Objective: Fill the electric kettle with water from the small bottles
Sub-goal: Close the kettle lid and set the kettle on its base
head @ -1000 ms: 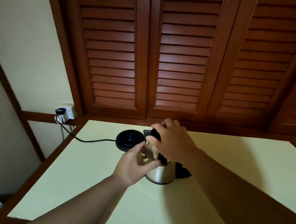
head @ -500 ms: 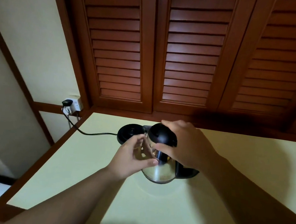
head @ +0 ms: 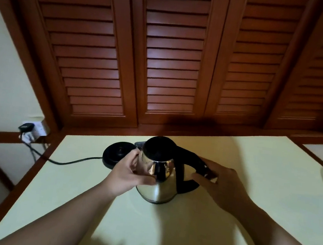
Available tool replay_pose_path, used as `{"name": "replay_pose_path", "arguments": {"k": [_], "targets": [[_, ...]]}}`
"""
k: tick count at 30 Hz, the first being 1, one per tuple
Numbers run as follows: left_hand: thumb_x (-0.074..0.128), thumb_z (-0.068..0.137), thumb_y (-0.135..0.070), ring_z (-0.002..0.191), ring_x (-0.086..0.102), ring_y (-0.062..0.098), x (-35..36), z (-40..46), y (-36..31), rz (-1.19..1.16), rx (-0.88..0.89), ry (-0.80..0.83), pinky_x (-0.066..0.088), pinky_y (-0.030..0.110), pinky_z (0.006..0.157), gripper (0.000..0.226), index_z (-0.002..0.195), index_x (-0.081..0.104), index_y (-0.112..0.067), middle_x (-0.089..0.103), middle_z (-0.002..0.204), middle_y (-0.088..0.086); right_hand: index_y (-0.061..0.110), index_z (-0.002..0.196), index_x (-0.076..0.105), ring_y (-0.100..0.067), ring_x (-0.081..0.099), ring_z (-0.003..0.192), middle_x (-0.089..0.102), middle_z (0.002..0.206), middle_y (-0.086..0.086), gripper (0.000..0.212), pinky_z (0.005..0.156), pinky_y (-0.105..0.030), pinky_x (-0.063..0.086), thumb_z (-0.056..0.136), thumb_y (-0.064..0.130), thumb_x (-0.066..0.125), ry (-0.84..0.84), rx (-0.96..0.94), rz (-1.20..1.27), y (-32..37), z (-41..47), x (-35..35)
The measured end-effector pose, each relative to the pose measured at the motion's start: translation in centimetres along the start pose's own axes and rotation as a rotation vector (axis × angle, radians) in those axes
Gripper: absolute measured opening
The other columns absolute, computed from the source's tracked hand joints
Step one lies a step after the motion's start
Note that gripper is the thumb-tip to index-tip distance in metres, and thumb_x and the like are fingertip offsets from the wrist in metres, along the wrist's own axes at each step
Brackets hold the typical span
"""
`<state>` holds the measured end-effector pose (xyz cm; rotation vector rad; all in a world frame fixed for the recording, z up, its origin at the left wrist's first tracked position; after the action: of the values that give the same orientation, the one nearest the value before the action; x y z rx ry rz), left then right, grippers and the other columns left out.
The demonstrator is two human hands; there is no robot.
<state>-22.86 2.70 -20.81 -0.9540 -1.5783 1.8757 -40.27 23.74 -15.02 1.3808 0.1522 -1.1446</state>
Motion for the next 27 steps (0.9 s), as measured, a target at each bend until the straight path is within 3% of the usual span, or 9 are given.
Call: {"name": "replay_pose_path", "arguments": {"k": [3,5,9,12,16,20,23,24,27], "targets": [[0.091,0.057,0.021,0.081,0.069,0.007,-0.2,0.6,0.7,-0.041,-0.014,-0.015,0.054,0.018,0.078,0.063,0.104,0.051,0.011,0.068,0.087,0.014,0.059,0.124,0.056,0.006,0.069,0.085,0.072,0.092,0.030,0.046,0.074,-0.009,0.050,0.092,0.032,0.074,-0.033,0.026,0.057,0.7,-0.3,-0.4],[0.096,0.053,0.012,0.073,0.067,0.007,-0.4,0.7,0.7,-0.048,-0.014,-0.032,0.052,0.020,0.070,0.062,0.099,0.055,0.004,0.066,0.082,0.014,0.055,0.119,0.064,0.001,0.071,0.088,0.074,0.094,0.024,0.041,0.080,-0.018,0.054,0.092,0.027,0.075,-0.070,0.028,0.087,1.0,-0.3,-0.6],[0.102,0.048,-0.016,0.109,0.073,0.025,-1.3,0.4,-0.5,-0.088,0.014,-0.009,0.056,0.041,0.094,0.072,0.112,0.070,-0.020,0.078,0.111,0.009,0.045,0.115,0.073,-0.016,0.070,0.079,0.074,0.084,0.002,0.036,0.084,-0.046,0.059,0.091,0.019,0.076,-0.075,0.064,0.209,1.2,0.3,-0.1],[0.101,0.044,-0.021,0.108,0.075,0.024,-2.9,0.2,-2.0,-0.065,0.036,-0.047,0.059,0.042,0.094,0.074,0.112,0.070,-0.019,0.079,0.110,0.006,0.041,0.114,0.075,-0.011,0.062,0.075,0.070,0.083,-0.010,0.035,0.083,-0.056,0.058,0.091,0.014,0.075,-0.059,0.038,0.258,2.3,1.3,0.5],[0.100,0.052,0.000,0.098,0.076,0.016,-6.0,0.4,-3.6,-0.017,0.062,-0.103,0.059,0.024,0.079,0.071,0.115,0.070,-0.016,0.080,0.106,0.006,0.040,0.115,0.075,-0.010,0.063,0.073,0.072,0.081,-0.002,0.037,0.081,-0.053,0.060,0.091,0.012,0.076,-0.085,0.021,0.286,4.1,3.5,1.2],[0.102,0.049,-0.012,0.099,0.076,0.025,-9.7,0.8,-5.0,0.055,0.082,-0.164,0.061,0.035,0.083,0.070,0.111,0.070,-0.018,0.080,0.103,0.005,0.038,0.113,0.074,-0.023,0.070,0.079,0.072,0.085,-0.004,0.031,0.080,-0.054,0.061,0.092,0.014,0.074,-0.069,-0.033,0.283,6.6,6.5,2.6],[0.102,0.043,-0.027,0.096,0.077,0.017,-12.3,1.1,-5.7,0.079,0.078,-0.229,0.062,0.037,0.081,0.075,0.110,0.069,-0.023,0.080,0.103,-0.001,0.038,0.113,0.073,-0.029,0.072,0.091,0.072,0.092,-0.006,0.028,0.080,-0.051,0.063,0.096,0.017,0.070,-0.021,-0.086,0.279,8.6,9.1,4.0],[0.103,0.043,-0.025,0.093,0.077,0.012,-13.0,1.3,-5.9,0.076,0.083,-0.241,0.061,0.033,0.077,0.076,0.111,0.068,-0.022,0.080,0.102,-0.001,0.040,0.114,0.072,-0.026,0.073,0.092,0.073,0.094,-0.004,0.028,0.080,-0.049,0.064,0.097,0.019,0.069,-0.007,-0.094,0.275,9.2,10.1,4.4],[0.096,0.056,0.009,0.085,0.075,-0.001,-14.3,1.7,-6.4,-0.004,0.088,-0.258,0.055,0.015,0.068,0.073,0.119,0.064,-0.012,0.079,0.098,-0.002,0.044,0.118,0.071,-0.015,0.073,0.100,0.075,0.102,0.006,0.031,0.085,-0.045,0.063,0.098,0.020,0.067,0.031,-0.106,0.297,10.2,12.8,5.9]]}}
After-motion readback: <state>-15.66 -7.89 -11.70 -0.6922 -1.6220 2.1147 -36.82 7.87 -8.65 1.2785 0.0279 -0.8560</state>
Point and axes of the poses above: each hand's wrist, its own z-axis towards the middle knuckle, its own x-axis out of the palm, y = z × x, the point moved 10 cm from there along z, towards the middle knuckle
